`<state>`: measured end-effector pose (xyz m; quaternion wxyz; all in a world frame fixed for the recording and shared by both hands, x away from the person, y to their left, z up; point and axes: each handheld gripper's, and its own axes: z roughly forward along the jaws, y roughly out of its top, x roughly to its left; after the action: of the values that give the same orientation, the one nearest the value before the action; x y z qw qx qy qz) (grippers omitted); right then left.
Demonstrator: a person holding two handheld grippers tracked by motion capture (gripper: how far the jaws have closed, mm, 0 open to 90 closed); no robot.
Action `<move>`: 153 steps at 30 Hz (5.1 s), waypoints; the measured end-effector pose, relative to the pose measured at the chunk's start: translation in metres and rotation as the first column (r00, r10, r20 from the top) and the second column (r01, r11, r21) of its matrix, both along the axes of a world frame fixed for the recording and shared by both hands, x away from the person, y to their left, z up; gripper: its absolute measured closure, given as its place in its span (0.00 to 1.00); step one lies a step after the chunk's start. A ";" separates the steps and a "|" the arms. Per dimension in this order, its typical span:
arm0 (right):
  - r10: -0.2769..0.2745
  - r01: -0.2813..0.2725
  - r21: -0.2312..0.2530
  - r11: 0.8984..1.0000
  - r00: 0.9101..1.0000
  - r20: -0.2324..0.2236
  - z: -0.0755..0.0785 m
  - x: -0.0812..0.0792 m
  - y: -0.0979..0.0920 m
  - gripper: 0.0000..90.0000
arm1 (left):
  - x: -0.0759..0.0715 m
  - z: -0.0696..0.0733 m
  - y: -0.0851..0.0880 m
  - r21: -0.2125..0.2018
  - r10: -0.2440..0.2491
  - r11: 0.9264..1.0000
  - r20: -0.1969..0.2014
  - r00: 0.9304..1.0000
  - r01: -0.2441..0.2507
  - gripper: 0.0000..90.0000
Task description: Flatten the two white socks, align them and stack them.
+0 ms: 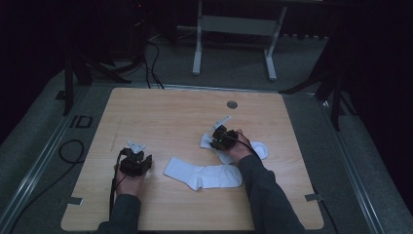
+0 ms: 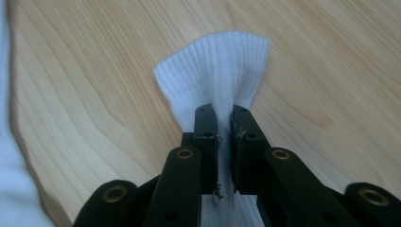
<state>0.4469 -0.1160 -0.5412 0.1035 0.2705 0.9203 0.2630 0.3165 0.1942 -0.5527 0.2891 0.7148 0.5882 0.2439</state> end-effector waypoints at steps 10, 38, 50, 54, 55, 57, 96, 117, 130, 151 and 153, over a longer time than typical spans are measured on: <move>-0.030 0.030 0.017 0.999 0.999 0.016 0.014 -0.018 -0.044 0.92 | 0.001 -0.001 -0.003 0.005 -0.012 1.000 -0.009 1.000 0.012 0.73; 0.122 -0.235 0.276 0.932 0.920 0.372 0.176 -0.129 -0.075 0.92 | -0.002 -0.005 -0.022 0.029 -0.090 0.996 -0.017 0.996 0.090 0.74; 0.172 -0.261 0.262 0.929 0.933 0.316 0.147 -0.131 -0.054 0.91 | -0.006 -0.005 -0.028 0.028 -0.124 0.992 -0.019 0.992 0.124 0.74; 0.203 -0.285 0.280 0.917 0.936 0.289 0.133 -0.131 -0.038 0.91 | -0.006 -0.005 -0.029 0.030 -0.131 0.991 -0.018 0.991 0.131 0.74; 0.209 -0.290 0.282 0.915 0.936 0.283 0.130 -0.131 -0.033 0.91 | -0.006 -0.005 -0.030 0.030 -0.133 0.991 -0.017 0.991 0.134 0.74; 0.220 -0.299 0.296 0.907 0.937 0.271 0.124 -0.130 -0.023 0.91 | -0.007 -0.005 -0.030 0.032 -0.137 0.990 -0.018 0.990 0.138 0.74; 0.118 -0.121 0.093 0.988 0.992 0.040 0.016 -0.113 0.088 0.89 | -0.015 -0.003 -0.038 0.049 -0.211 0.976 -0.036 0.977 0.213 0.81; 0.050 -0.043 0.122 0.992 0.997 -0.060 0.000 -0.109 0.099 0.90 | -0.018 -0.002 -0.042 0.050 -0.245 0.968 -0.050 0.968 0.247 0.94; 0.042 -0.032 0.137 0.990 0.997 -0.068 -0.004 -0.108 0.098 0.90 | -0.030 0.010 -0.048 0.031 -0.281 0.959 0.019 0.959 0.281 0.94; 0.044 -0.033 0.152 0.988 0.997 -0.065 -0.006 -0.108 0.098 0.89 | -0.024 0.004 -0.057 0.043 -0.286 0.957 0.019 0.958 0.285 0.91; 0.044 -0.033 0.152 0.988 0.997 -0.065 -0.006 -0.108 0.098 0.89 | -0.024 0.004 -0.057 0.037 -0.286 0.958 0.014 0.958 0.285 0.91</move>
<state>0.3387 -0.0183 -0.5474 0.0461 0.2686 0.9058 0.3245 0.2930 0.1374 -0.5492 0.3145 0.7946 0.4718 0.2168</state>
